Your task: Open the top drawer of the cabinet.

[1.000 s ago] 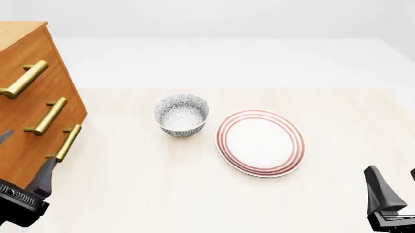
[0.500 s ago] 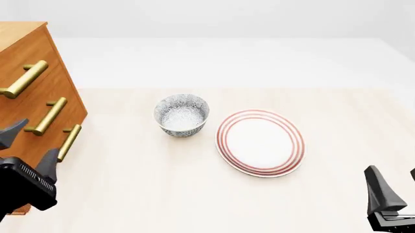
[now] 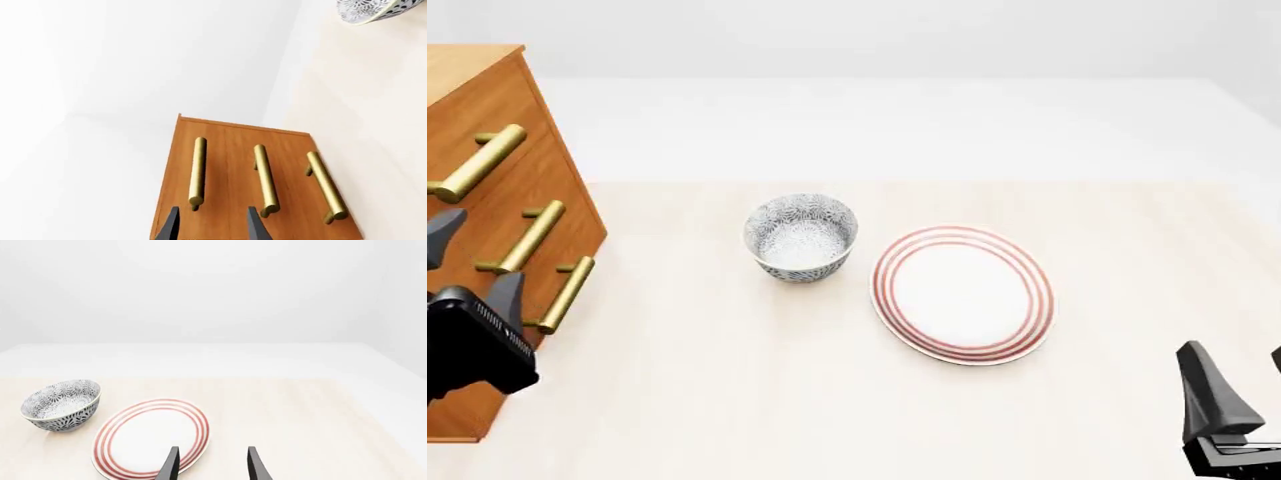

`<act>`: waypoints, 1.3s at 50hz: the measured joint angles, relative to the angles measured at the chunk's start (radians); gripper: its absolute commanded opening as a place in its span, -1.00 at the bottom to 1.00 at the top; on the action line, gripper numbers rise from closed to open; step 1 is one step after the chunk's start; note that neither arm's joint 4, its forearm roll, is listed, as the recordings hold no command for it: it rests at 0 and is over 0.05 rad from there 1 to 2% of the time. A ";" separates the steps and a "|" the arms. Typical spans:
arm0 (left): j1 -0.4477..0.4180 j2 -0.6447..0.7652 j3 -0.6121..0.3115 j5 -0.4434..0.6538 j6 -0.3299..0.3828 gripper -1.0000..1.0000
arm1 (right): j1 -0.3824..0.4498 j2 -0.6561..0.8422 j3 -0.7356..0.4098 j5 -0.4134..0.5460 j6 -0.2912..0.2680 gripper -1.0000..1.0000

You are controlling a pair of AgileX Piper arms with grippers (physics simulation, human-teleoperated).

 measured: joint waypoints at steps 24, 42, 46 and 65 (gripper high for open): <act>0.061 0.098 -0.090 -0.037 0.025 1.00 | 0.000 0.000 0.000 0.000 0.000 1.00; 0.093 0.257 -0.178 -0.105 0.022 1.00 | 0.000 0.000 0.000 0.000 0.000 1.00; 0.101 0.290 -0.196 -0.118 0.020 1.00 | 0.000 0.000 0.000 0.000 0.000 1.00; 0.136 0.422 -0.263 -0.170 0.016 1.00 | 0.000 0.000 0.000 0.000 0.000 1.00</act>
